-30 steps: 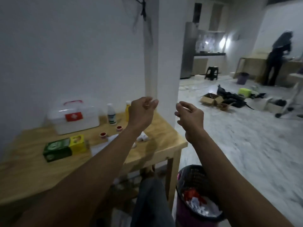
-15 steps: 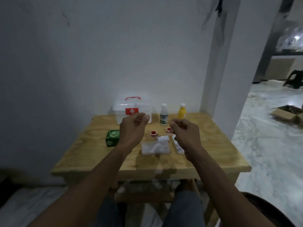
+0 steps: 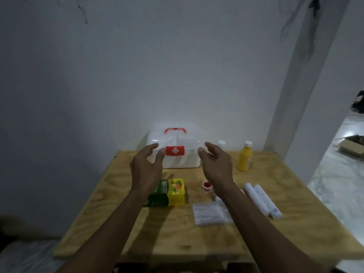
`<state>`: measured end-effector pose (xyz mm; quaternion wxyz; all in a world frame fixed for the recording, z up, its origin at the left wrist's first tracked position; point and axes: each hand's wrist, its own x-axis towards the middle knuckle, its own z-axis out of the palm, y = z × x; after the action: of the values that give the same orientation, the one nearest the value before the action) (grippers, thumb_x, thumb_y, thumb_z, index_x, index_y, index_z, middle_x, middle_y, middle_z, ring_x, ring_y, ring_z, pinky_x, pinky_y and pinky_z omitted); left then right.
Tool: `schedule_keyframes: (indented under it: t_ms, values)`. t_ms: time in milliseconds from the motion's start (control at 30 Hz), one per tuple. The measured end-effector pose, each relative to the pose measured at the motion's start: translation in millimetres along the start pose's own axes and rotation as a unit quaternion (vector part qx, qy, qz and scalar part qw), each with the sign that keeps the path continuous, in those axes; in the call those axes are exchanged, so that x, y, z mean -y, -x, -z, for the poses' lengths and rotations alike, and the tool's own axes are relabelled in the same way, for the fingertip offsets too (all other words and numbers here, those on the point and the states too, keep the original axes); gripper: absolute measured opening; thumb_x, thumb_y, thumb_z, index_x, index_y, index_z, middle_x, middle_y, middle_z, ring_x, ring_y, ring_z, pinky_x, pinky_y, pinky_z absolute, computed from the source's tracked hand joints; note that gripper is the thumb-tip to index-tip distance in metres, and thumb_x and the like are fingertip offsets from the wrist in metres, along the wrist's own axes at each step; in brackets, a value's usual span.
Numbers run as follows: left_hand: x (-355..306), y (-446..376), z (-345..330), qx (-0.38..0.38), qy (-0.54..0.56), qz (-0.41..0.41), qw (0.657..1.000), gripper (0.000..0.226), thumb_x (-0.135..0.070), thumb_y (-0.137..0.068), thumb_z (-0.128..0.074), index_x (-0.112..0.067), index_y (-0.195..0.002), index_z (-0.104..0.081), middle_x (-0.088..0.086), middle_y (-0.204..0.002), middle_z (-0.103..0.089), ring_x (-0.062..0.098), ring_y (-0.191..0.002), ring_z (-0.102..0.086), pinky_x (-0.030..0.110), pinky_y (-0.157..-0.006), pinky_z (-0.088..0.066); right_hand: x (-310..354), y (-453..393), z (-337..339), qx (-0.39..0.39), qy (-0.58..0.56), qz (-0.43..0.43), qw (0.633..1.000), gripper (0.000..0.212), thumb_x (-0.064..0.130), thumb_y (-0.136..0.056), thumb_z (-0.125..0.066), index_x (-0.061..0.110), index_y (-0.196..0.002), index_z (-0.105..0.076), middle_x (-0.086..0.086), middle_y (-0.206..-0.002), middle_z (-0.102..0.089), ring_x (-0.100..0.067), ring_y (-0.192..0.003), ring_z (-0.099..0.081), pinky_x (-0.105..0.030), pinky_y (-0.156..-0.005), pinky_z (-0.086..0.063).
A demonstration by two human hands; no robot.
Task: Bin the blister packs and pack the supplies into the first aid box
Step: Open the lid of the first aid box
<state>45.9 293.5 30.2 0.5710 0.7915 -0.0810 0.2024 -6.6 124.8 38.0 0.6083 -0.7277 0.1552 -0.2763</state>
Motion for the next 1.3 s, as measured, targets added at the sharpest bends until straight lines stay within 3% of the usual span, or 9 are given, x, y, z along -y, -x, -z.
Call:
schedule_keyframes:
  t_ms: [167, 300, 500, 767, 967, 1067, 1167, 1300]
  values:
    - [23, -51, -11, 0.001, -0.014, 0.016, 1.000, 0.041, -0.037, -0.091, -0.064, -0.019, -0.128, -0.061, 0.002, -0.139, -0.055, 0.020, -0.129, -0.049, 0.036, -0.107, -0.040, -8, -45, -34, -0.031, 0.027, -0.001, 0.999, 0.048, 0.040, -0.093, -0.061, 0.025, -0.137, -0.053, 0.001, -0.143, -0.052, -0.020, -0.128, -0.050, -0.041, -0.104, -0.046]
    - [42, -81, -20, 0.033, -0.021, 0.047, 0.998, 0.050, -0.045, -0.093, -0.057, -0.024, -0.138, -0.052, 0.002, -0.148, -0.047, 0.024, -0.133, -0.046, 0.048, -0.108, -0.042, -19, -70, -56, -0.036, 0.048, -0.007, 0.998, 0.051, 0.045, -0.093, -0.057, 0.029, -0.140, -0.048, 0.001, -0.149, -0.044, -0.022, -0.135, -0.043, -0.044, -0.109, -0.041]
    - [55, -98, -29, 0.056, 0.007, 0.068, 0.996, 0.050, -0.047, -0.095, -0.053, -0.028, -0.142, -0.049, -0.001, -0.150, -0.045, 0.021, -0.136, -0.044, 0.040, -0.111, -0.039, -30, -84, -66, -0.023, 0.055, -0.009, 0.998, 0.050, 0.045, -0.095, -0.053, 0.031, -0.142, -0.045, 0.006, -0.152, -0.040, -0.018, -0.138, -0.038, -0.032, -0.107, -0.034]
    - [52, -82, -19, 0.052, 0.015, 0.076, 0.996, 0.050, -0.047, -0.094, -0.055, -0.028, -0.141, -0.050, -0.001, -0.148, -0.048, 0.020, -0.135, -0.045, 0.044, -0.111, -0.040, -26, -65, -60, -0.034, 0.036, -0.021, 0.999, 0.048, 0.040, -0.095, -0.056, 0.028, -0.141, -0.047, 0.004, -0.150, -0.043, -0.019, -0.137, -0.040, -0.024, -0.097, -0.033]
    - [45, -65, -9, 0.060, 0.010, 0.083, 0.995, 0.051, -0.046, -0.095, -0.055, -0.029, -0.142, -0.047, 0.000, -0.151, -0.044, 0.021, -0.136, -0.044, 0.039, -0.110, -0.039, -18, -46, -53, -0.017, 0.050, -0.029, 0.998, 0.051, 0.040, -0.095, -0.057, 0.028, -0.143, -0.045, 0.002, -0.152, -0.041, -0.020, -0.138, -0.039, -0.031, -0.104, -0.036]
    - [35, -67, -10, 0.071, 0.003, 0.073, 0.995, 0.053, -0.048, -0.094, -0.055, -0.029, -0.143, -0.046, -0.001, -0.152, -0.043, 0.022, -0.137, -0.043, 0.044, -0.112, -0.038, -6, -34, -50, -0.065, 0.083, -0.010, 0.994, 0.055, 0.039, -0.094, -0.058, 0.025, -0.144, -0.042, -0.002, -0.153, -0.037, -0.022, -0.140, -0.035, -0.036, -0.110, -0.034]
    - [29, -74, -15, 0.077, -0.035, 0.052, 0.995, 0.055, -0.049, -0.095, -0.052, -0.028, -0.145, -0.044, 0.000, -0.153, -0.041, 0.024, -0.139, -0.040, 0.045, -0.113, -0.035, -2, -16, -60, -0.143, 0.072, 0.005, 0.987, 0.048, 0.033, -0.092, -0.063, 0.024, -0.136, -0.045, -0.003, -0.145, -0.036, -0.021, -0.131, -0.039, -0.028, -0.099, -0.039]
    - [27, -84, -22, 0.085, -0.067, 0.052, 0.993, 0.056, -0.050, -0.095, -0.052, -0.028, -0.145, -0.044, 0.002, -0.155, -0.037, 0.025, -0.141, -0.034, 0.042, -0.113, -0.029, 0, -2, -90, -0.172, -0.019, -0.081, 0.982, 0.046, 0.026, -0.087, -0.070, 0.027, -0.123, -0.041, -0.005, -0.141, -0.031, -0.026, -0.127, -0.042, -0.028, -0.091, -0.044]
